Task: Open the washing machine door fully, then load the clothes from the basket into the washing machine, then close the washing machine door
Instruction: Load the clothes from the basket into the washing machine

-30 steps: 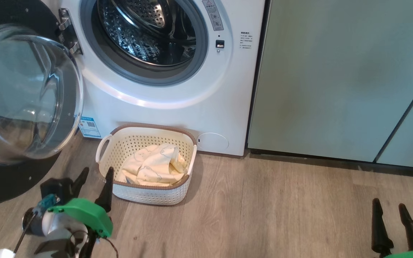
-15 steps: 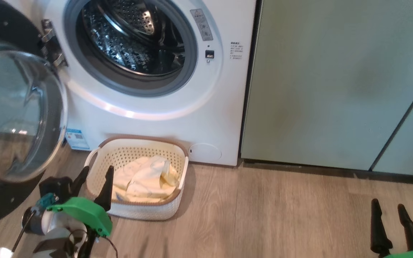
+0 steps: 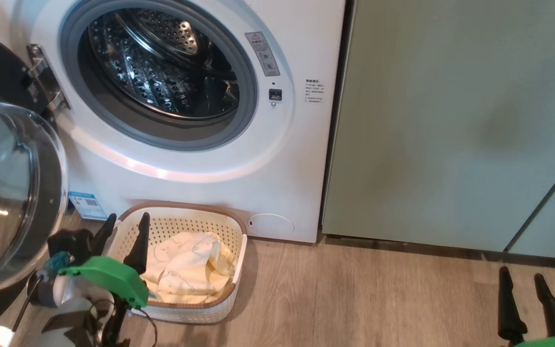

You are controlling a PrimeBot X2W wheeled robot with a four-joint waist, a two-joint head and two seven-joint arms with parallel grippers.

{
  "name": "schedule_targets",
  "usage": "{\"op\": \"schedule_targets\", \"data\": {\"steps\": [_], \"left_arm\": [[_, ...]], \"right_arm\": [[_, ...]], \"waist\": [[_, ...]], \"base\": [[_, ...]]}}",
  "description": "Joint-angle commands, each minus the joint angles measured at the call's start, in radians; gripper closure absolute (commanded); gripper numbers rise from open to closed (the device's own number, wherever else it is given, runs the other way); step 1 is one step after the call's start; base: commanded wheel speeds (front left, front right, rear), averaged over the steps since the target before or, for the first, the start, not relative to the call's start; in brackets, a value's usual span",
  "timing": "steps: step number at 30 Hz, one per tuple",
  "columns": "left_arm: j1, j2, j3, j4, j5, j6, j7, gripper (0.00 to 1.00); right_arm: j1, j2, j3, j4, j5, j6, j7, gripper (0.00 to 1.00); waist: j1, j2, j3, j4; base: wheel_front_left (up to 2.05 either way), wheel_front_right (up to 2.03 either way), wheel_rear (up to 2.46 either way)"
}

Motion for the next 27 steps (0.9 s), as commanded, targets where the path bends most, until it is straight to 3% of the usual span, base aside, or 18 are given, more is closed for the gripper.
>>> {"op": "schedule_targets", "data": {"steps": [1,17,27], "left_arm": [[-0.051,0.029,0.046,-0.03,0.0,-0.001,-0.006,0.0],[-0.037,0.013,0.057,-0.028,0.014,-0.001,-0.006,0.0],[-0.026,-0.004,0.032,0.051,0.024,-0.001,-0.006,0.0]], "right_arm": [[-0.034,-0.011,0.018,-0.033,0.0,0.0,-0.01,0.0],[-0.038,-0.011,0.024,-0.036,-0.002,0.0,-0.01,0.0],[-0.047,-0.018,0.048,-0.036,0.001,0.0,-0.01,0.0]], "waist": [[-0.0004,0.0,0.0,0.001],[-0.0004,0.0,0.004,0.012],[-0.0004,0.0,0.029,-0.015]], "base": [[0.4,-0.4,0.0],[0.02,-0.02,0.0],[0.0,0.0,0.0]]}}
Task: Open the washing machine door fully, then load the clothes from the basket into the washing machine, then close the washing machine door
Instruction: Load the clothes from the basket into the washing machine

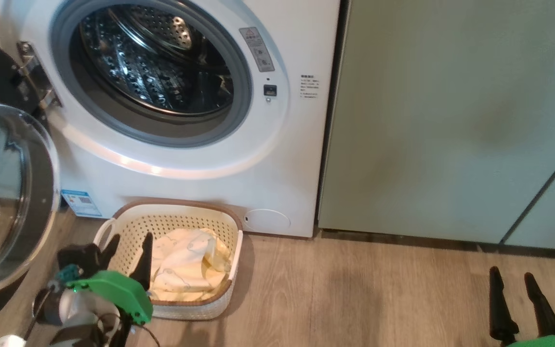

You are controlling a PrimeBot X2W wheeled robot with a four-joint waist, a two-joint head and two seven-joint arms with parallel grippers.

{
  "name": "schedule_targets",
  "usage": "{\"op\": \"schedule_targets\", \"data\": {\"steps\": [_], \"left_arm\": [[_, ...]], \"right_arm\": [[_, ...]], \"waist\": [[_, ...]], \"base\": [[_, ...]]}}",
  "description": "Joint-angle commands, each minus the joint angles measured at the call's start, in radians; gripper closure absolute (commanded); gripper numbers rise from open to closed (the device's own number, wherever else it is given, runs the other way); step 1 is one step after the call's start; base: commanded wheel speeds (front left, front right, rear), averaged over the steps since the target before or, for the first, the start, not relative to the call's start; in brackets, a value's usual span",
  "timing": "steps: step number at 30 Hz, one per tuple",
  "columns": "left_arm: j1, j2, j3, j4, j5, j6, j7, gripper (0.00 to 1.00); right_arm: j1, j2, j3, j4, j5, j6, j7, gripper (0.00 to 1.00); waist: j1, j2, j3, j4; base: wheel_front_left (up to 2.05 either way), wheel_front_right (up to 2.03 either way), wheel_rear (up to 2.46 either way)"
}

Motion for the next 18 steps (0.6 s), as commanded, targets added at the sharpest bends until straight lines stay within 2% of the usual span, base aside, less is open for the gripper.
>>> {"op": "schedule_targets", "data": {"steps": [1,7,18], "left_arm": [[-0.04,0.014,0.028,-0.001,0.001,-0.001,-0.006,0.0],[-0.063,0.007,0.018,0.086,0.003,-0.001,-0.006,0.0],[-0.182,0.009,0.013,0.292,0.003,-0.001,-0.006,0.0]], "right_arm": [[-0.049,-0.023,0.027,-0.037,0.003,0.0,-0.01,0.0],[-0.06,-0.036,0.048,-0.044,0.011,0.0,-0.01,0.0],[-0.143,-0.053,0.076,-0.055,0.023,0.0,-0.01,0.0]], "waist": [[0.0,0.0,0.017,-0.019],[0.0,0.0,0.056,-0.057],[0.0,0.0,0.229,-0.159]], "base": [[0.0,0.0,0.0],[0.0,0.0,0.0],[0.0,0.0,0.0]]}}
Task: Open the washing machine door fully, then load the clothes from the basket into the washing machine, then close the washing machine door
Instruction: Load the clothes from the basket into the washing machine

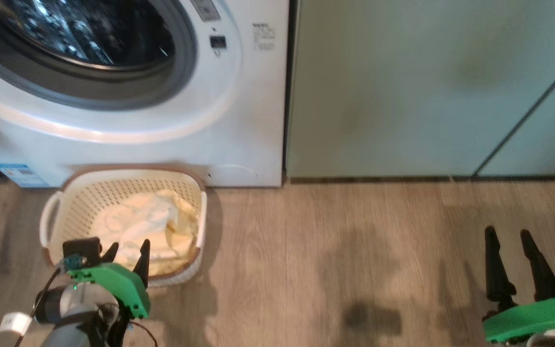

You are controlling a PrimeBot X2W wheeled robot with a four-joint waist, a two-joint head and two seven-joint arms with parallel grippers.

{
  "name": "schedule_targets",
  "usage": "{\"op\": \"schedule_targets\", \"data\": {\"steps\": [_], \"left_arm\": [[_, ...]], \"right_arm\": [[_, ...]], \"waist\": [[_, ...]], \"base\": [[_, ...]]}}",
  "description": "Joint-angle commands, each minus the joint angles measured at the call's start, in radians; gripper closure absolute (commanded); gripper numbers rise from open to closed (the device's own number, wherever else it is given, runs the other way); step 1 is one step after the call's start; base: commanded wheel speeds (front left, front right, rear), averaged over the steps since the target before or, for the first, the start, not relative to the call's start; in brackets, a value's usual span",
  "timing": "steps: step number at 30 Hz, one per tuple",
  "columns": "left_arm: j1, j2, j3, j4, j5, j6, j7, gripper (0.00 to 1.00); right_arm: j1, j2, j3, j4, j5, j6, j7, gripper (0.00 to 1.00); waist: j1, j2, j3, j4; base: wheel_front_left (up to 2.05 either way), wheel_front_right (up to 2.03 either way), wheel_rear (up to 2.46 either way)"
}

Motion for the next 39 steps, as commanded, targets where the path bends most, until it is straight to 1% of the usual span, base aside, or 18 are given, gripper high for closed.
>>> {"op": "schedule_targets", "data": {"steps": [1,5,10,18,25,26,29,31,34,37,39], "left_arm": [[-0.055,0.033,0.018,0.007,0.004,-0.001,-0.006,0.0],[-0.138,0.052,-0.02,0.101,-0.001,-0.001,-0.003,0.0],[-0.245,0.086,-0.06,0.188,-0.018,-0.001,0.013,0.0],[-0.4,0.142,-0.076,0.307,-0.036,0.003,0.071,0.0],[-0.511,0.171,-0.107,0.343,-0.011,0.025,0.115,0.0],[-0.541,0.179,-0.115,0.347,-0.005,0.026,0.119,0.0],[-0.571,0.19,-0.124,0.351,0.003,0.036,0.126,0.0],[-0.598,0.205,-0.13,0.355,0.01,0.054,0.133,0.0],[-0.631,0.237,-0.127,0.36,0.013,0.093,0.135,0.0],[-0.647,0.254,-0.126,0.365,0.007,0.092,0.166,0.0],[-0.657,0.263,-0.129,0.368,0.002,0.086,0.206,0.0]], "right_arm": [[-0.041,-0.021,0.021,-0.035,0.006,0.0,-0.01,0.0],[-0.074,-0.02,0.026,-0.039,0.01,0.0,-0.01,0.0],[-0.119,-0.012,0.033,-0.048,0.015,0.0,-0.01,0.0],[-0.189,-0.007,0.039,-0.061,0.022,0.0,-0.01,0.0],[-0.242,-0.007,0.04,-0.073,0.027,0.0,-0.01,0.0],[-0.256,-0.006,0.039,-0.077,0.028,0.0,-0.01,0.0],[-0.27,-0.003,0.04,-0.079,0.029,0.0,-0.01,0.0],[-0.282,0.001,0.042,-0.082,0.031,0.0,-0.01,0.0],[-0.298,0.007,0.057,-0.087,0.033,0.0,-0.01,0.0],[-0.312,0.012,0.06,-0.09,0.038,0.0,-0.01,0.0],[-0.322,0.017,0.06,-0.089,0.041,0.0,-0.01,0.0]], "waist": [[-0.0001,0.0,0.064,-0.041],[-0.0001,0.0,0.134,-0.064],[-0.0001,0.0,0.226,-0.086],[-0.0001,0.0,0.377,-0.11],[-0.0001,0.0,0.493,-0.129],[-0.0001,0.0,0.526,-0.134],[-0.0001,0.0,0.555,-0.14],[-0.0001,0.0,0.582,-0.145],[-0.0001,0.0,0.618,-0.159],[-0.0001,0.0,0.649,-0.167],[-0.0001,0.0,0.672,-0.17]], "base": [[0.0,0.0,0.0],[0.0,0.0,0.0],[0.0,0.0,0.0],[0.0,0.0,0.0],[0.0,0.0,0.0],[0.0,0.0,0.0],[0.0,0.0,0.0],[0.0,0.0,0.0],[0.0,0.0,0.0],[0.0,0.0,0.0],[0.0,0.0,0.0]]}}
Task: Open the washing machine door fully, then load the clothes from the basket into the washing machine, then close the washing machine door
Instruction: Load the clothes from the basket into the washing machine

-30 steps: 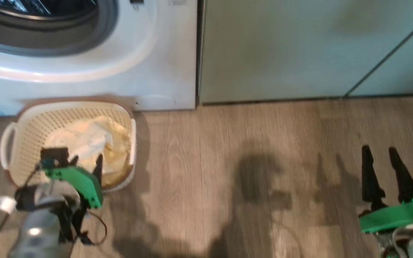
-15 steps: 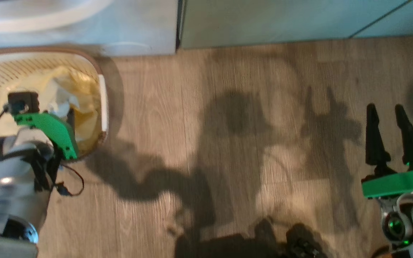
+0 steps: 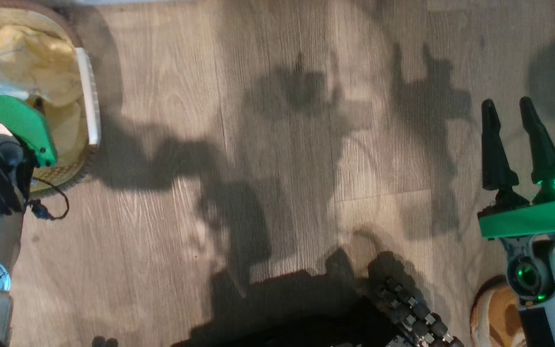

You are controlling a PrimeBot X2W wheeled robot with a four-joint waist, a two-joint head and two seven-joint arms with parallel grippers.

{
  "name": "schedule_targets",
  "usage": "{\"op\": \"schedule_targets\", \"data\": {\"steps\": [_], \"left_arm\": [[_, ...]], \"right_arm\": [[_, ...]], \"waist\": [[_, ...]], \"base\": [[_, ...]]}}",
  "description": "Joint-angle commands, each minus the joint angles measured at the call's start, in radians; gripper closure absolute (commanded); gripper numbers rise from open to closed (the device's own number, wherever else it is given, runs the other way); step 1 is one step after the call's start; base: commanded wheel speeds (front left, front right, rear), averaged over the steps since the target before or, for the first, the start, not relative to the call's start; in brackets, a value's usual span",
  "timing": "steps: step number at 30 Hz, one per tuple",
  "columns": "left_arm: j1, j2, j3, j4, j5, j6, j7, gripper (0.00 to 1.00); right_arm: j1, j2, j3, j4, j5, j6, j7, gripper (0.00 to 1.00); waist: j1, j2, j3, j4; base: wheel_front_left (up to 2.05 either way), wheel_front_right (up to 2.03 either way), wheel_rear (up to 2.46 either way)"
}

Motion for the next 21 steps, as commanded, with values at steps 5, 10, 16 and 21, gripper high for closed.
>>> {"op": "schedule_targets", "data": {"steps": [5,10,16,21], "left_arm": [[-0.002,0.048,0.016,0.002,-0.016,-0.008,0.033,0.36],[0.011,0.041,0.028,0.003,-0.036,0.002,0.004,1.0],[0.046,0.015,0.037,0.004,-0.06,-0.01,-0.066,1.0],[0.083,-0.003,0.036,0.005,-0.074,-0.028,-0.092,1.0]], "right_arm": [[0.0,-0.004,0.019,-0.02,0.006,0.0,-0.009,0.0],[-0.001,-0.002,0.026,-0.013,0.002,0.0,-0.009,0.0],[0.012,-0.014,0.016,-0.007,0.0,0.0,-0.009,0.0],[0.026,-0.024,0.017,-0.003,-0.002,0.0,-0.009,0.0]], "waist": [[-0.0002,0.0001,0.029,-0.005],[-0.0002,0.0001,0.013,0.0],[-0.0002,0.0001,-0.045,0.02],[-0.0002,0.0001,-0.094,0.037]], "base": [[0.0,0.0,0.0],[0.0,0.0,0.0],[0.0,0.0,0.0],[0.0,0.0,0.0]]}}
